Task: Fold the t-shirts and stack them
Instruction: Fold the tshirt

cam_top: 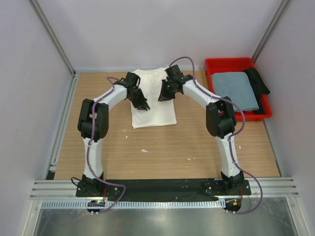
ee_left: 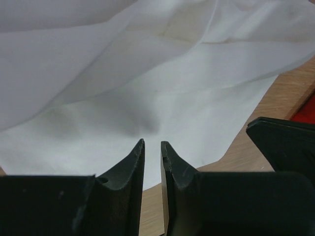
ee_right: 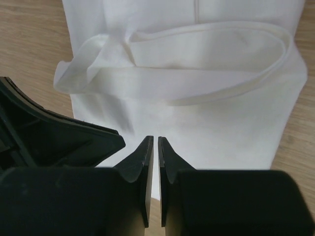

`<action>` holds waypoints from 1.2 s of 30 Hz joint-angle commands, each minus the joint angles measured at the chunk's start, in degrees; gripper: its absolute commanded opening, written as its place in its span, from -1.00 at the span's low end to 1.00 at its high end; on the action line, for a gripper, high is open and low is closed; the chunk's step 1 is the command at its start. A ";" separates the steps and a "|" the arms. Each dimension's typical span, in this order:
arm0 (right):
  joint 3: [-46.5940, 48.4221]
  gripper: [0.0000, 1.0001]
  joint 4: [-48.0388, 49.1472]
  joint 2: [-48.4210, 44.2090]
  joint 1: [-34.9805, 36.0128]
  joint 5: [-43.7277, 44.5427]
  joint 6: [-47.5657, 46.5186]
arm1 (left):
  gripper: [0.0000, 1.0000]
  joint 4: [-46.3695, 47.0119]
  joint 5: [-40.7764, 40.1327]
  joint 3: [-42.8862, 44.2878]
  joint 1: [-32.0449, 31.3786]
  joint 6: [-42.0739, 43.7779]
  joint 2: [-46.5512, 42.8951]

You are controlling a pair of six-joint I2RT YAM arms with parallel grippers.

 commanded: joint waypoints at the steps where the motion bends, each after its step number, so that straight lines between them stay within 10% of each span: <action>1: -1.19 -0.72 6.47 0.67 -1.73 3.06 1.75 | -0.60 4.27 1.05 2.82 0.68 -1.77 1.09; 14: -3.84 -0.74 12.10 3.39 -1.03 2.53 2.46 | -0.61 4.01 0.17 5.36 0.68 -1.95 4.87; 36: 17.61 -0.46 12.56 10.61 -4.81 3.76 4.13 | -0.53 -0.91 -5.90 8.01 1.82 2.09 2.41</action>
